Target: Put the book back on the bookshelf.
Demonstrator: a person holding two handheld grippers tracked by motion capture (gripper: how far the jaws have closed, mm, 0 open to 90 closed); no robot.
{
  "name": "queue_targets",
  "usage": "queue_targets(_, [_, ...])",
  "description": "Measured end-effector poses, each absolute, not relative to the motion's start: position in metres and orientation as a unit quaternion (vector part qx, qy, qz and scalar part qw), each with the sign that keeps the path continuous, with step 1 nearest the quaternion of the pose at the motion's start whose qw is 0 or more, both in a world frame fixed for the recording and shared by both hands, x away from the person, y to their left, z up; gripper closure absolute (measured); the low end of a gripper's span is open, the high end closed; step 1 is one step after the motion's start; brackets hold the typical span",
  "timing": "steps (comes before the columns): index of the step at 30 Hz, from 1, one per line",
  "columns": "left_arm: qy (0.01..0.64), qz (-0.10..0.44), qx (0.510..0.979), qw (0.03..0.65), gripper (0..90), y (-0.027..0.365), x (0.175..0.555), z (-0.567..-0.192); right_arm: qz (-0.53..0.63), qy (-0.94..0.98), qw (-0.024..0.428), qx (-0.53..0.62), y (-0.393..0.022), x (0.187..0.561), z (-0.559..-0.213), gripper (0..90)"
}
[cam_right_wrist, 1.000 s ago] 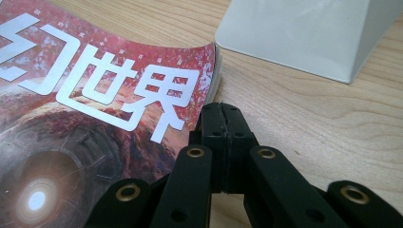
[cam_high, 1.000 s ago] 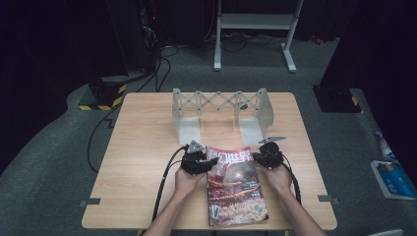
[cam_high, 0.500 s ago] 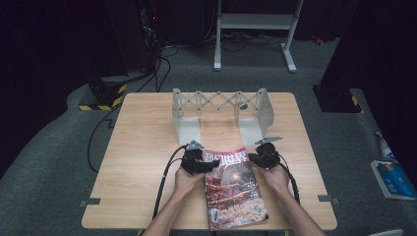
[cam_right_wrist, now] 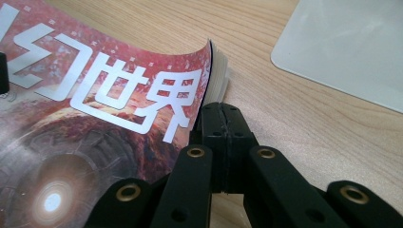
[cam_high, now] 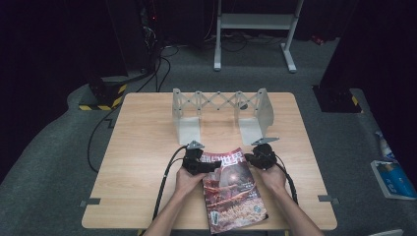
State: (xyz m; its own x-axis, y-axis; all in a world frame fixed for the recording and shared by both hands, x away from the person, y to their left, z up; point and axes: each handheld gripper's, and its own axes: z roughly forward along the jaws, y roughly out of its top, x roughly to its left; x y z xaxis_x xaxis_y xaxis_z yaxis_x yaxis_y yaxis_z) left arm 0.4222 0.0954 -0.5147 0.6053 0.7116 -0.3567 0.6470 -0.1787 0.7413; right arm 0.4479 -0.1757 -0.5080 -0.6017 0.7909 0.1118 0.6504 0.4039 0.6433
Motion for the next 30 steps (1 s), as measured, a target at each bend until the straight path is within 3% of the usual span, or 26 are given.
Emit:
queue_targets(8, [0.46, 0.035, 0.767, 0.446, 36.8, 0.096, 0.424, -0.516, 0.334, 0.83, 0.101, 0.436, -0.177, 0.449, -0.51, 89.6])
queue_targets(30, [0.455, 0.072, 0.762, 0.456, 66.4, 0.087, 0.418, -0.488, 0.361, 0.819, 0.096, 0.435, -0.181, 0.443, -0.509, 89.4])
